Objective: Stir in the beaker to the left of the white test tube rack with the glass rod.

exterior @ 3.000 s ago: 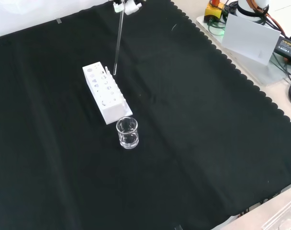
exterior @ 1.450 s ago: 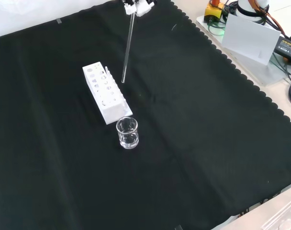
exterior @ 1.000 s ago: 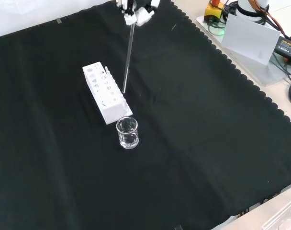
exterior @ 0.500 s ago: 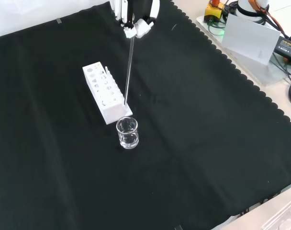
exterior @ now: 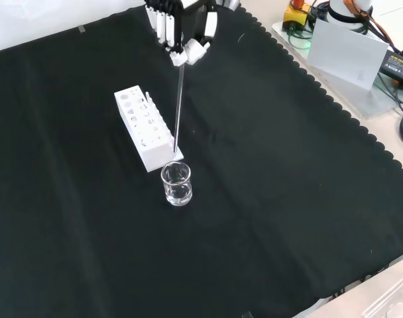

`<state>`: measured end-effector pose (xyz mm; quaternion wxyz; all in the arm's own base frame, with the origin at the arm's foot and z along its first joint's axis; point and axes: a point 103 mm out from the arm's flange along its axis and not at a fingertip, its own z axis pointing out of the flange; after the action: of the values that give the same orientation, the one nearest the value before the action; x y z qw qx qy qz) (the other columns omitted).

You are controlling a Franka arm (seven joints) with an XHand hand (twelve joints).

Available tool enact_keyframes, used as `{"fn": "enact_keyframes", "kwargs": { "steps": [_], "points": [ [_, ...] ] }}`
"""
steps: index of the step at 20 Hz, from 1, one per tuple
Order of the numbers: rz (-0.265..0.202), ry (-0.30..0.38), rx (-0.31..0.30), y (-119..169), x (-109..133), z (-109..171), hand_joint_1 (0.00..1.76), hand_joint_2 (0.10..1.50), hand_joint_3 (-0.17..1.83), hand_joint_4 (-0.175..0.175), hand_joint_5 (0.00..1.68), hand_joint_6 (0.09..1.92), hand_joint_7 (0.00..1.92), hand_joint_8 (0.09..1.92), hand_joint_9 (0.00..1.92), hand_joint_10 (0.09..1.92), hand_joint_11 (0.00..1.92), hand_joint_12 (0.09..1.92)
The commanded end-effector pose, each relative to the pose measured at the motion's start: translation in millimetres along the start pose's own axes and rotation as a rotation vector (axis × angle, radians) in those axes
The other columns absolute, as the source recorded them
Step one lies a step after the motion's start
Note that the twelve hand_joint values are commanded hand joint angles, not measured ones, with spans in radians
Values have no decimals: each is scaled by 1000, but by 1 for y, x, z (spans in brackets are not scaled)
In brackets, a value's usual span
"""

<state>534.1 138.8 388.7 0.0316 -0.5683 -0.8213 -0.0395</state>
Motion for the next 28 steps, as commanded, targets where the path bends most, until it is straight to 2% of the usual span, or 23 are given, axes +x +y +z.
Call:
{"fn": "enact_keyframes", "kwargs": {
  "steps": [1, 13, 20, 28],
  "points": [
    [-22, 9, 13, 9, 7, 11, 1333, 563, 820, -175, 1399, 246, 1295, 972, 1651, 759, 1683, 561],
    [-38, 24, 35, 18, 4, 30, 1333, 563, 820, -175, 1402, 240, 1295, 972, 1654, 759, 1684, 564],
    [-44, 22, 50, 29, 3, 55, 1333, 563, 820, -175, 1404, 237, 1294, 973, 1657, 760, 1685, 567],
    [-38, 30, 77, 31, -4, 64, 1332, 564, 819, -175, 1404, 235, 1294, 973, 1659, 760, 1686, 570]
  ]
}}
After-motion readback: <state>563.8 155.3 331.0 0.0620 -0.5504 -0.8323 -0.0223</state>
